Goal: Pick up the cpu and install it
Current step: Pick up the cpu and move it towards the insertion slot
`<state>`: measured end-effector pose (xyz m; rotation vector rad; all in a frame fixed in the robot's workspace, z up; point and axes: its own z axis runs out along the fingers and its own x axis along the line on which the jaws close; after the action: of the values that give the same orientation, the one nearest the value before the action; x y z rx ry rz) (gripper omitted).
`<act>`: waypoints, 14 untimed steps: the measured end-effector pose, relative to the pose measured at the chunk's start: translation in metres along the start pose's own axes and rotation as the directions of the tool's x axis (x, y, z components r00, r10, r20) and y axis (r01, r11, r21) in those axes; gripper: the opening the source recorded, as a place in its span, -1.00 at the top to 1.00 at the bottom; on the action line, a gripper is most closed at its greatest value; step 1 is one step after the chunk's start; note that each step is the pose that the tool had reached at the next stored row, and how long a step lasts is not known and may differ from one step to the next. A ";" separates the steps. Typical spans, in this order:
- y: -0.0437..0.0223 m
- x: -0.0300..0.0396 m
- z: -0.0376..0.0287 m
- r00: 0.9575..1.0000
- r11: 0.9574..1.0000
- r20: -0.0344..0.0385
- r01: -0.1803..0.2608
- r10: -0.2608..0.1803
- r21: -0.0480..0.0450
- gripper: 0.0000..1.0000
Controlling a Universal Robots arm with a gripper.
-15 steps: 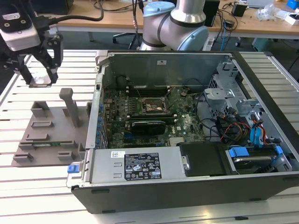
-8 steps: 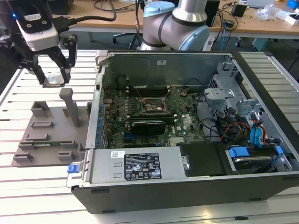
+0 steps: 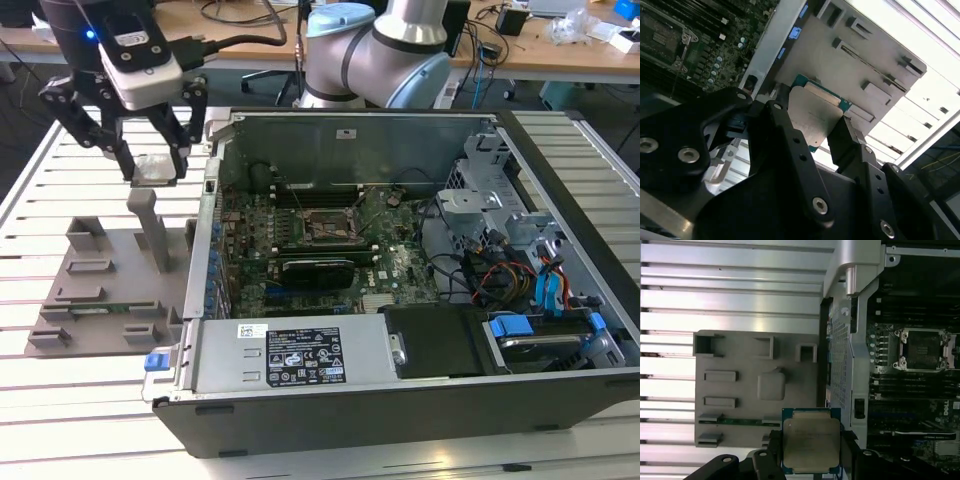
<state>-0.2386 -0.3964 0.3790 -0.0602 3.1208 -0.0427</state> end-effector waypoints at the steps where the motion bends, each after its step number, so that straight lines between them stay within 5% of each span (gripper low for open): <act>1: -0.0002 -0.0032 0.0001 1.000 1.000 0.000 0.000 0.000 0.000 -0.10; 14: -0.0018 -0.0532 0.0021 1.000 1.000 -0.004 0.000 0.000 0.000 -0.10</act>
<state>-0.1853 -0.3962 0.3779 -0.0605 3.1247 -0.0426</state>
